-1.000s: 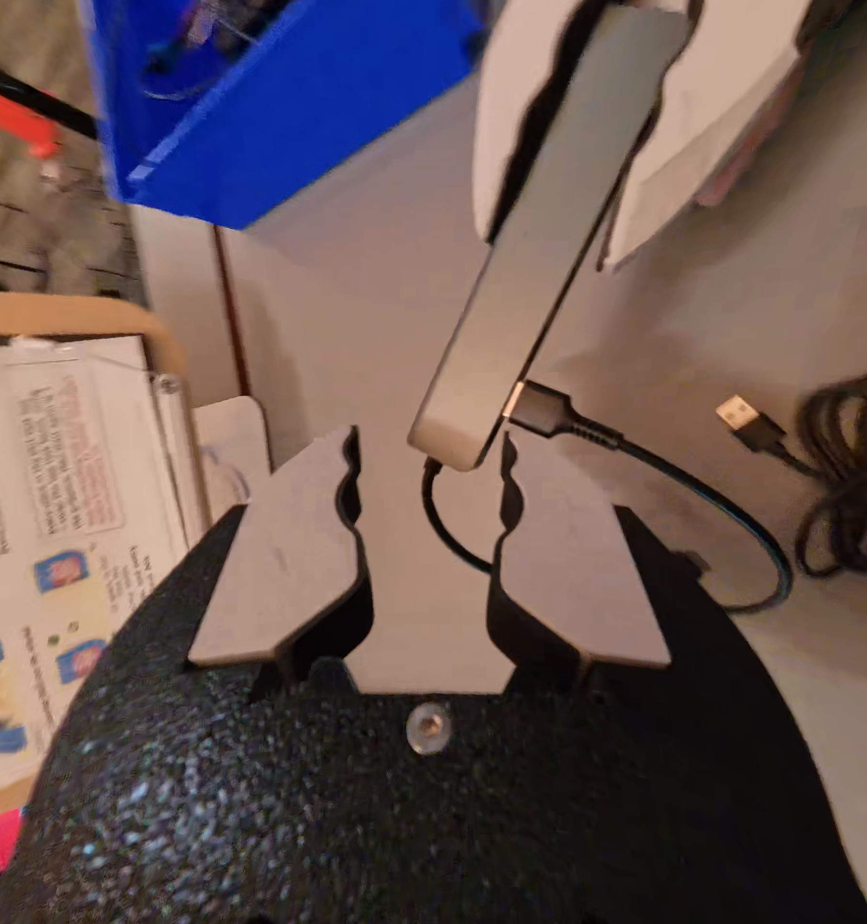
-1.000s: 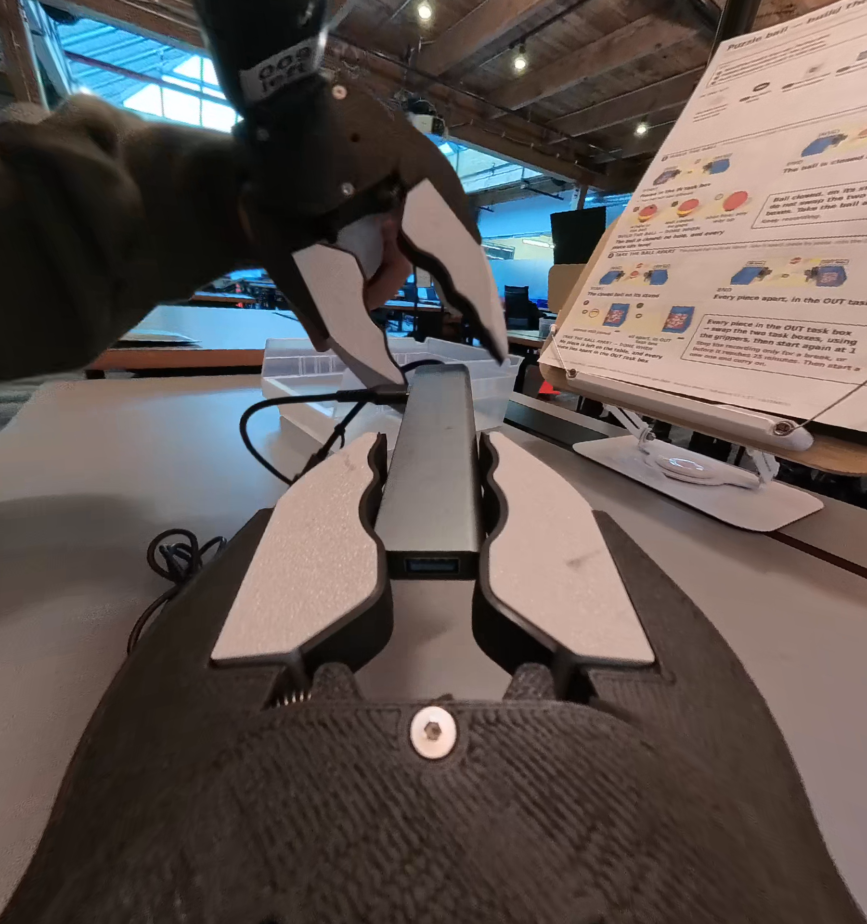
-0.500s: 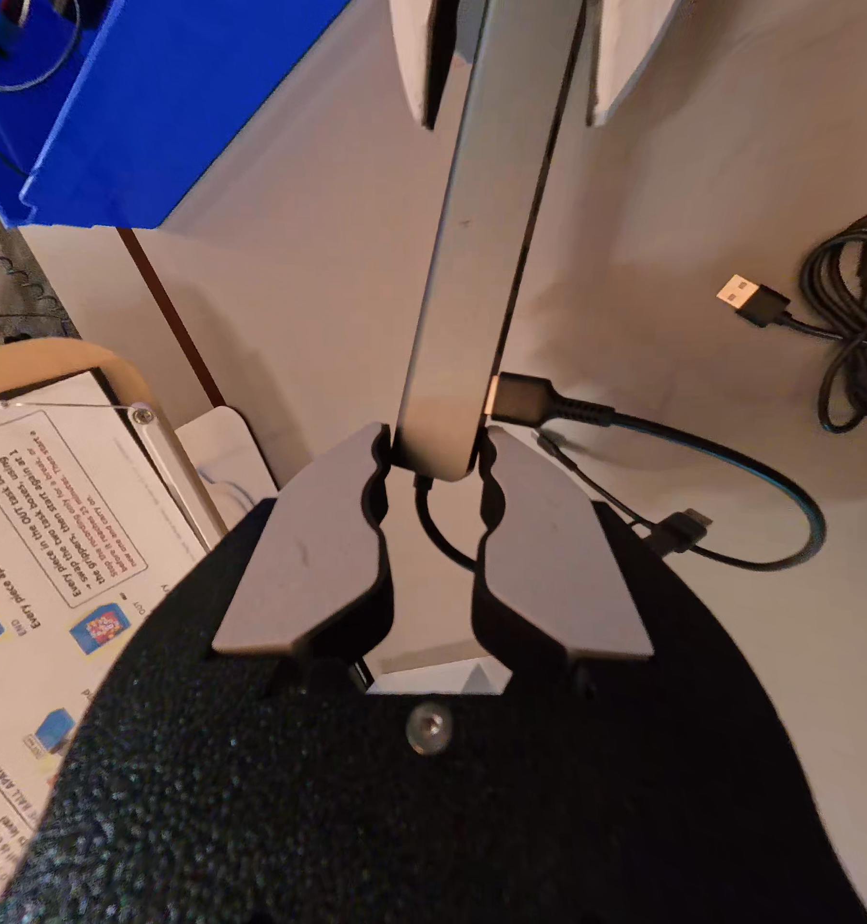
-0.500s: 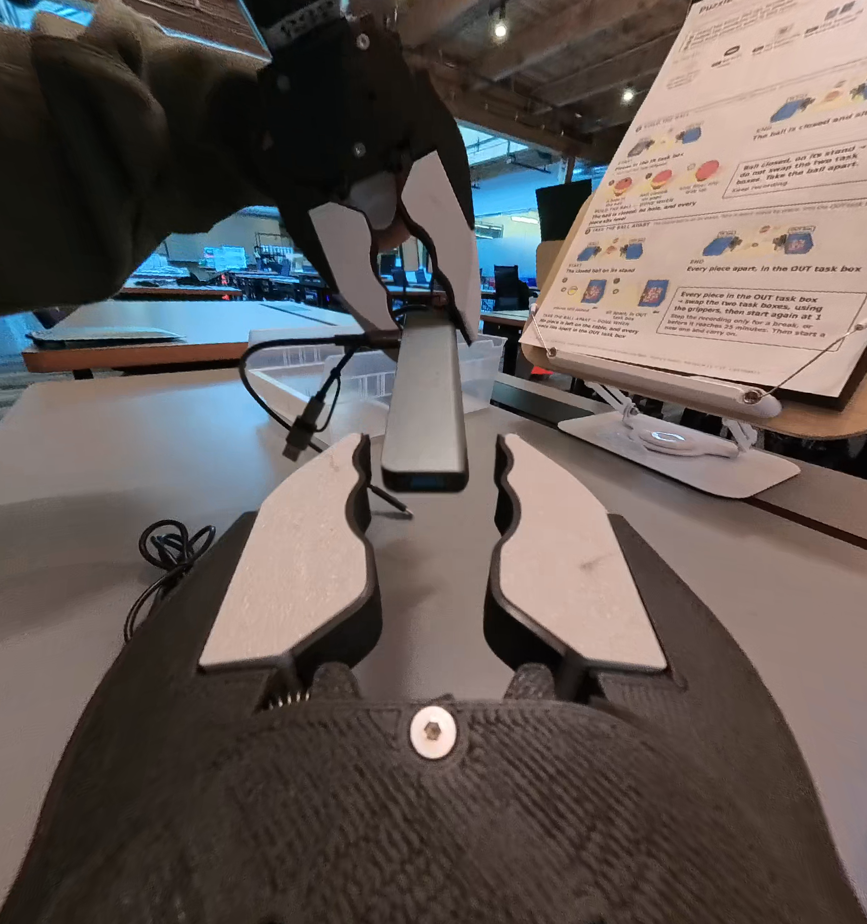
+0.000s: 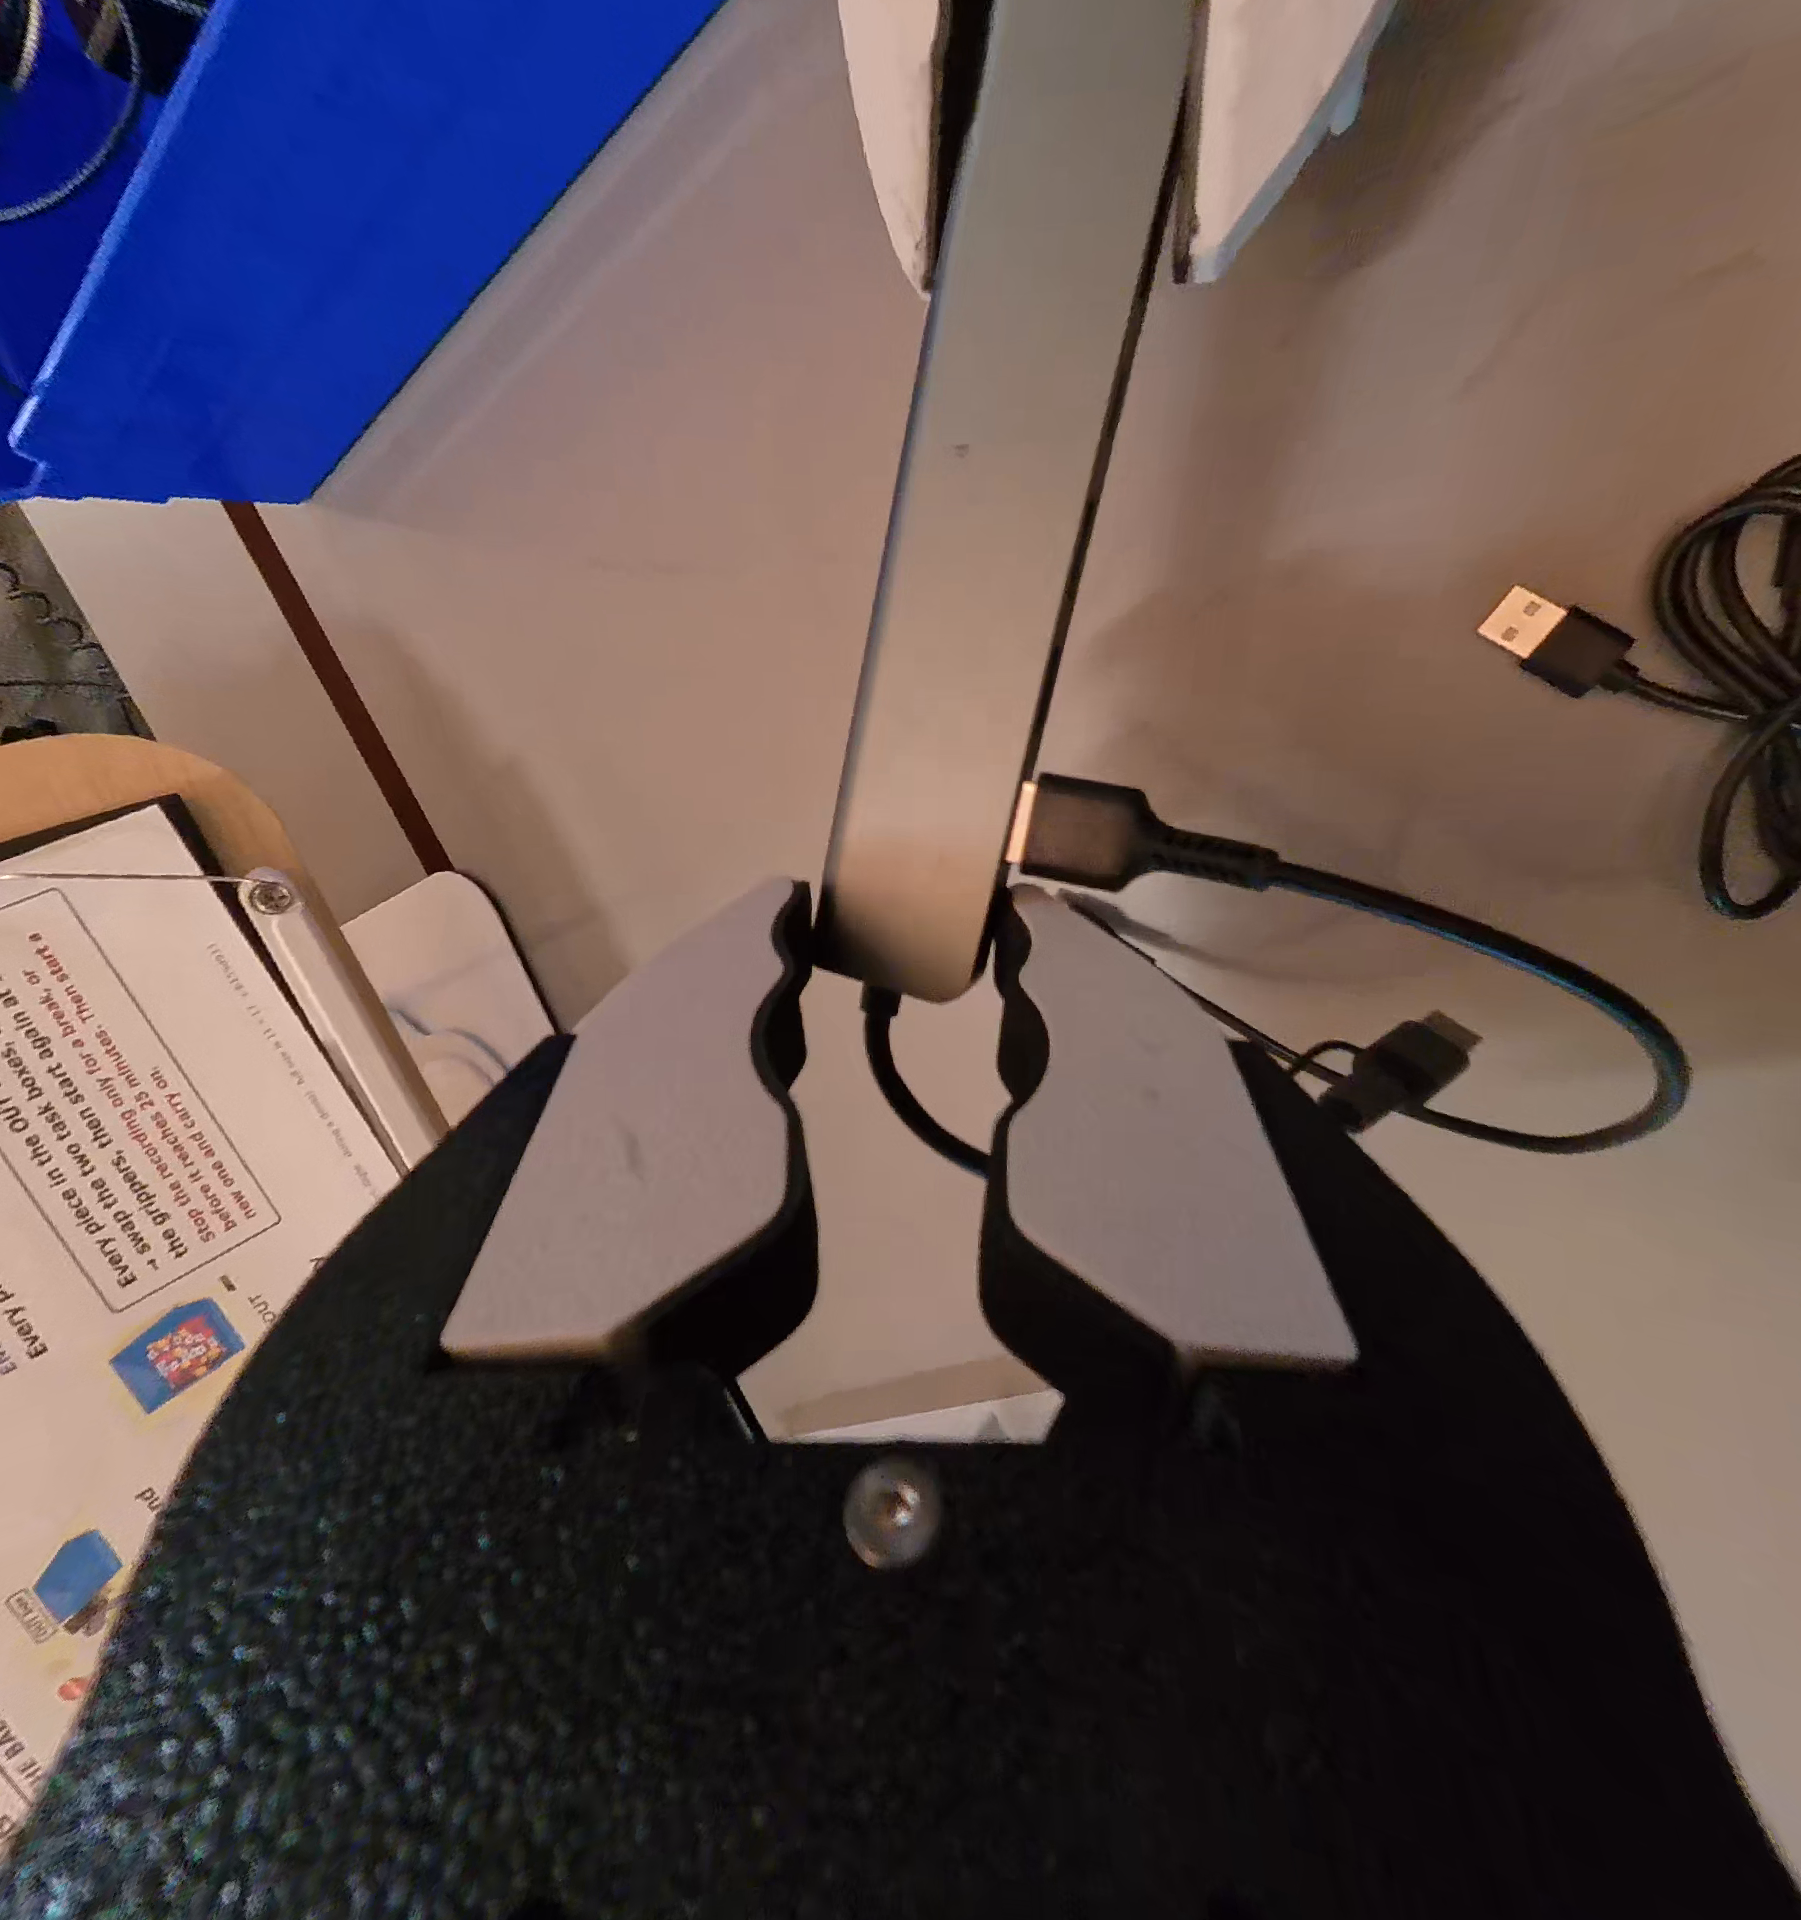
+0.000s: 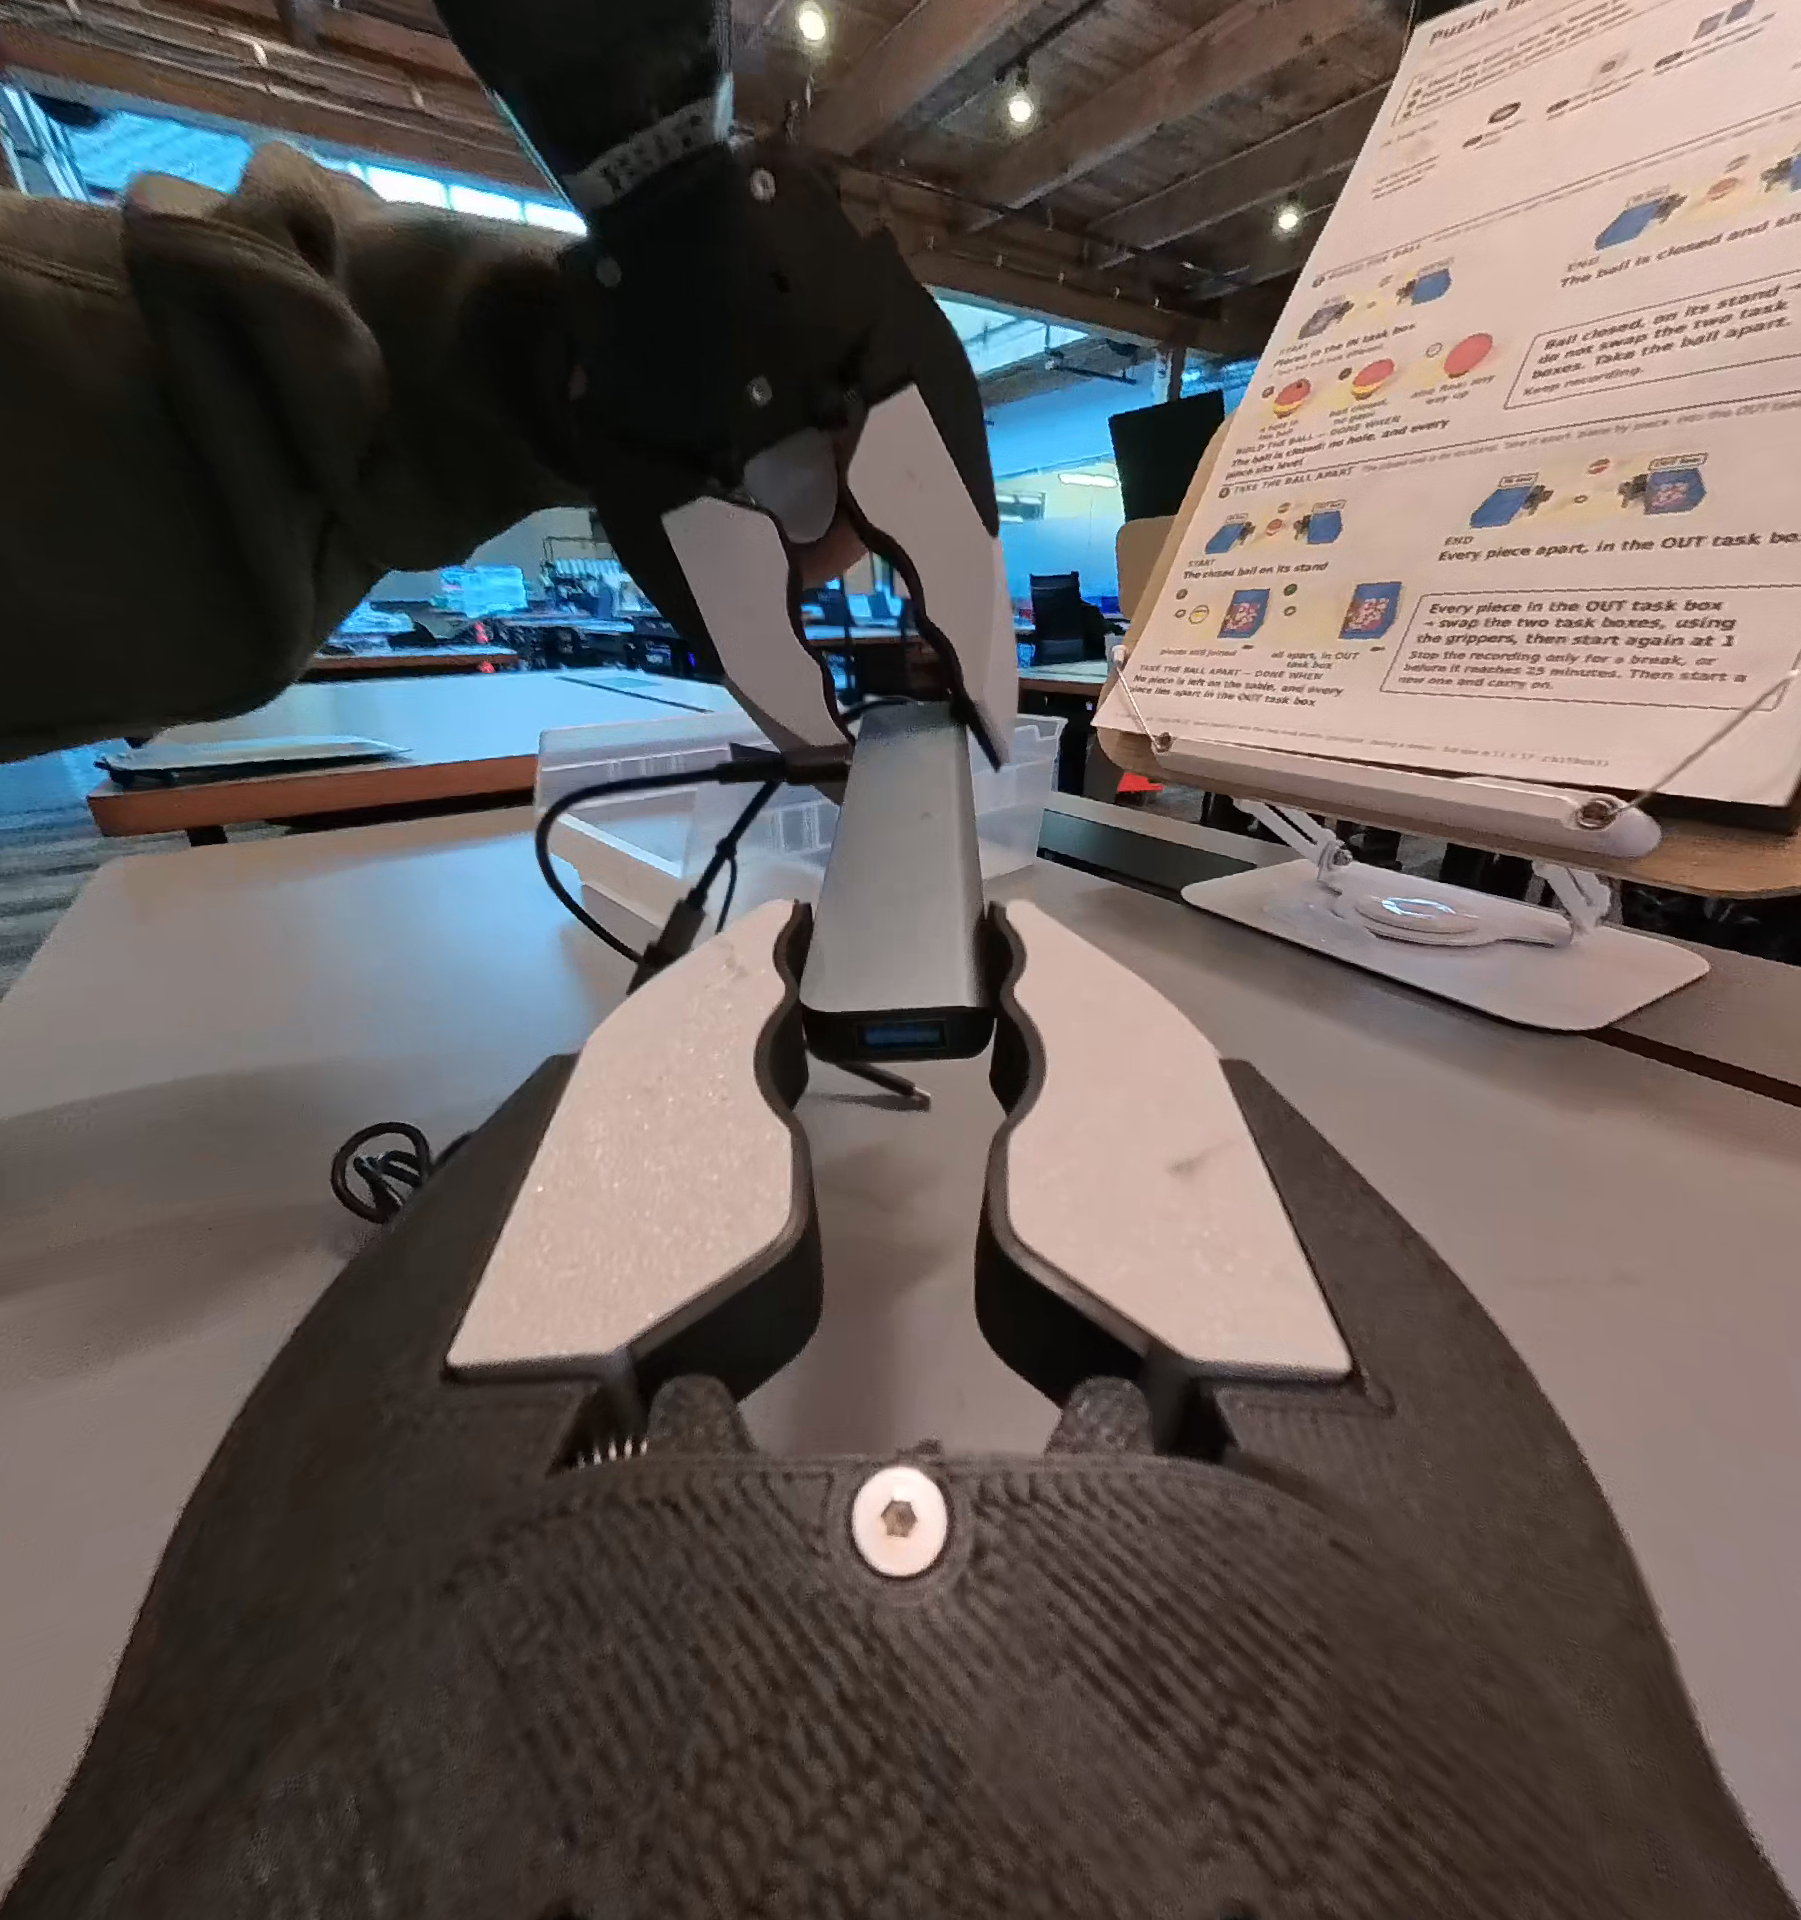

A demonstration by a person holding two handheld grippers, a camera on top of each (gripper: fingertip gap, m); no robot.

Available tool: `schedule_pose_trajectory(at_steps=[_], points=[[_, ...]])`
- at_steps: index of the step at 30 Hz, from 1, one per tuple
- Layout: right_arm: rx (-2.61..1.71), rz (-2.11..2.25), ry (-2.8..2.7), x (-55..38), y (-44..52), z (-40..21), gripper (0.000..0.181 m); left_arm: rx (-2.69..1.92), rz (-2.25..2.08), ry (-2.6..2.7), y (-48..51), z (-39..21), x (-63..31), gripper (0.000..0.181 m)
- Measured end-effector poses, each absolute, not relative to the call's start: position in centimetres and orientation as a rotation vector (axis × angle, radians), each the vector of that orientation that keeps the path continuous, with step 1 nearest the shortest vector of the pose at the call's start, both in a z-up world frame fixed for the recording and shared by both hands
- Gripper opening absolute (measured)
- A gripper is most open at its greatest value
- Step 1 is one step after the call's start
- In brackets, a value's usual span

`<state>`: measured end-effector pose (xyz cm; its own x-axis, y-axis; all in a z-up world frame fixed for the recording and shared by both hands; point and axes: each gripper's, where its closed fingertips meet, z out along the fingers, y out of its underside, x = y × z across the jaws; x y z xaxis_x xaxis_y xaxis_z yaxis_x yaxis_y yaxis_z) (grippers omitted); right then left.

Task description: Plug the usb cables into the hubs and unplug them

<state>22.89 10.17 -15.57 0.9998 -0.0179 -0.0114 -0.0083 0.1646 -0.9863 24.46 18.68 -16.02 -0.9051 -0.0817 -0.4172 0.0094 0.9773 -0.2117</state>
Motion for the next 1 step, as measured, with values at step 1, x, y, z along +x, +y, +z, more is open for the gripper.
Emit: schedule_pose_trajectory(at_steps=[1], points=[[-1.425, -0.027, 0.027, 23.05, 10.20, -15.77, 0.031, -0.055, -0.297, 2.677, 18.65, -15.90, 24.65, 0.033]])
